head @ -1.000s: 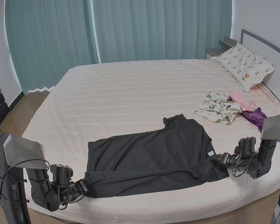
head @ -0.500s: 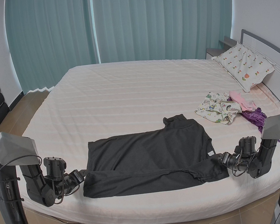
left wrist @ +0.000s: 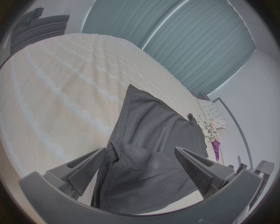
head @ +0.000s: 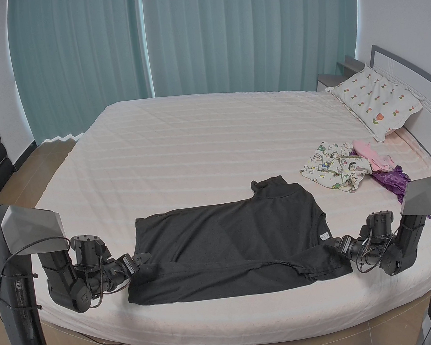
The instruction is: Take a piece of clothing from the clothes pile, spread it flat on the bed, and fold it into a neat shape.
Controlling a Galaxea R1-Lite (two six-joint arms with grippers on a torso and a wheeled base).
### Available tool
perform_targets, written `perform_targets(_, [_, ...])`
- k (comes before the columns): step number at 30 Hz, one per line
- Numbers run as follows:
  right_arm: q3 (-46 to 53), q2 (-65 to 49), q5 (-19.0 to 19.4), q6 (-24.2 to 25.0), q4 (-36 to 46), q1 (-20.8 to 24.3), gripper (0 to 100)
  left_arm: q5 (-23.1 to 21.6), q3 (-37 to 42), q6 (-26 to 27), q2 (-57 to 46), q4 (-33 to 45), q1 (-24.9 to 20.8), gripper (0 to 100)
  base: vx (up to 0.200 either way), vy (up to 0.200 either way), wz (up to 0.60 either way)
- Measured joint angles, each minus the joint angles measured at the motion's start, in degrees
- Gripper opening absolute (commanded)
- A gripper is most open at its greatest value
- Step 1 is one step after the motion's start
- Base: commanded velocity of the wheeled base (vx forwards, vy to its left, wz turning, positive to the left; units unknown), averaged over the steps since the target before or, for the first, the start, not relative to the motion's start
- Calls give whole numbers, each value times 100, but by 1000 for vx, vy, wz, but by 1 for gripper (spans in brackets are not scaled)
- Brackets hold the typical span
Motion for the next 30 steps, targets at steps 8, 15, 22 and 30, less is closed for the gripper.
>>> perform_targets(8, [5, 17, 5, 0, 0, 27, 100, 39, -55, 77, 372, -240, 11, 100, 0, 0, 0])
perform_targets(15, [5, 20, 7, 6, 0, 49, 100, 101, -157, 79, 516, -262, -24, 0, 0, 0, 0])
perform_targets(22, [24, -16, 16, 28, -118, 0, 100, 436, -289, 50, 629, -273, -18, 0, 0, 0, 0])
perform_targets(30, [165, 63, 185, -24, -705, -67, 100, 870, -357, -475, 680, -455, -13, 0, 0, 0, 0])
